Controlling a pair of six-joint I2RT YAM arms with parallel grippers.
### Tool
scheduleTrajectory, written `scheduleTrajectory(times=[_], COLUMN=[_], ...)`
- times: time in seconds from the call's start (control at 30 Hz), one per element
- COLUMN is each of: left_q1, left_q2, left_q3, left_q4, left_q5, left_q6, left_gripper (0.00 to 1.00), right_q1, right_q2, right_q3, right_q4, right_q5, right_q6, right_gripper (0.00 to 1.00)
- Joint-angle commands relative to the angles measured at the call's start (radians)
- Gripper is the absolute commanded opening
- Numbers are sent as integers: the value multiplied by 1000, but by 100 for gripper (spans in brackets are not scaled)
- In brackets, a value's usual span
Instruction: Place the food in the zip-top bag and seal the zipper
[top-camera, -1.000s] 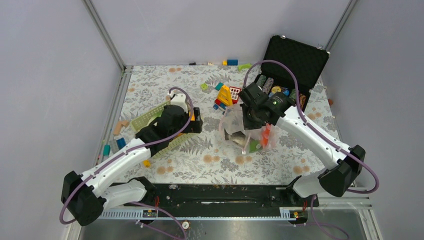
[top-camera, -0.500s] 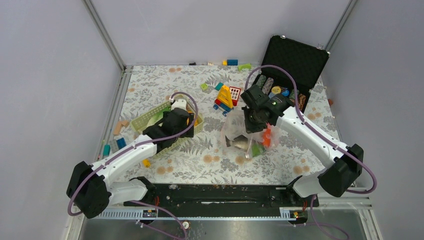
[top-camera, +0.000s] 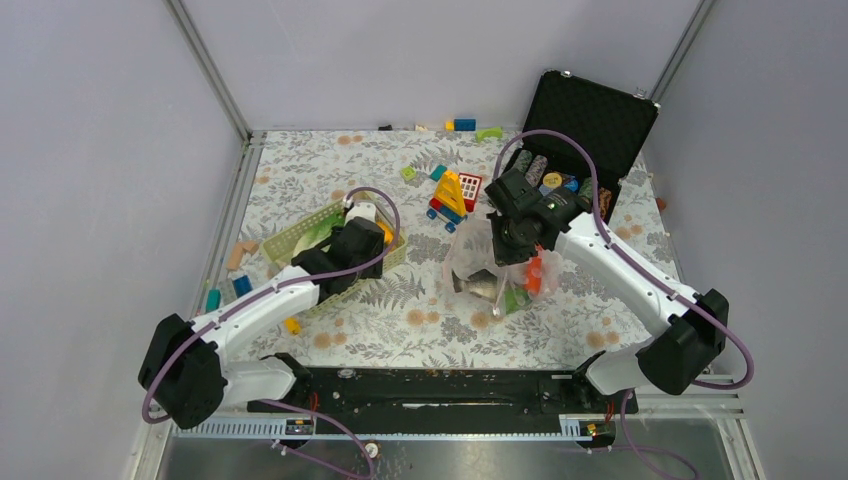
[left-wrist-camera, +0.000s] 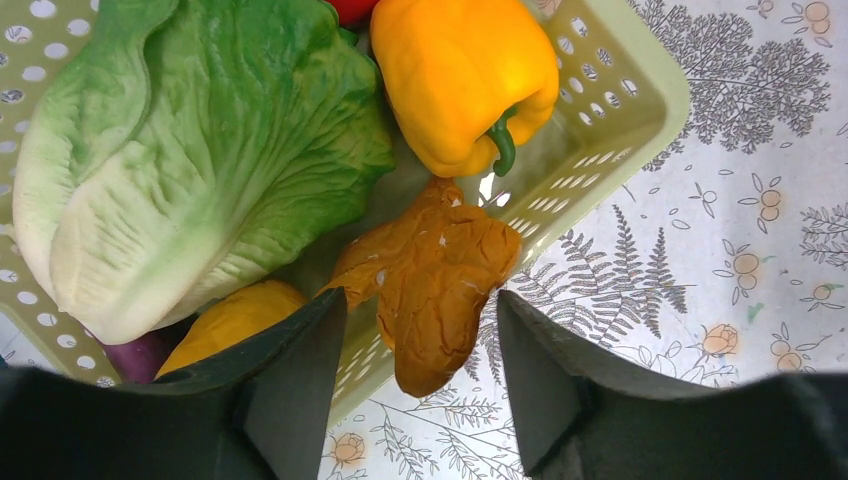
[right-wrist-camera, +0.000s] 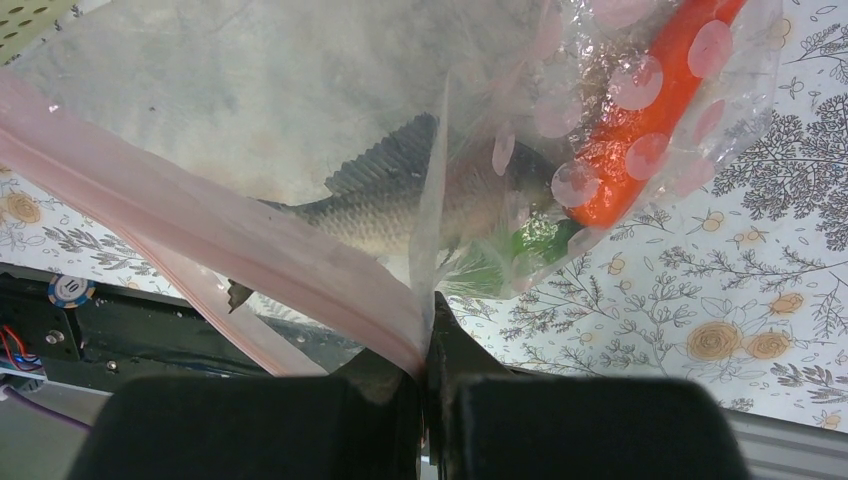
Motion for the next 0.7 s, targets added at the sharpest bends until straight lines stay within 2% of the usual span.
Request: scheduleTrajectory(times=[0.0, 0.2, 0.47, 0.6, 0.67], left_q1=[5, 5, 5, 5, 5], left_q2=[17, 18, -16, -54, -82], left_q3=[30, 53, 67, 82, 94], left_q4=[8, 9, 9, 9, 10], left_q5=[-33, -43, -78, -105, -122], left_q6=[24, 35, 33, 37, 40], left_gripper=[55, 32, 15, 1, 0], right_q1=[-12, -17, -18, -18, -18], right_q2=[-32, -34, -33, -30, -31], right_q3=[-1, -7, -8, -6, -5], right_q4=[5, 5, 6, 6, 6], right_q5=[-9, -8, -8, -11, -12], right_q6=[-12, -8, -7, -5, -4], right_gripper=[0, 0, 0, 0, 0])
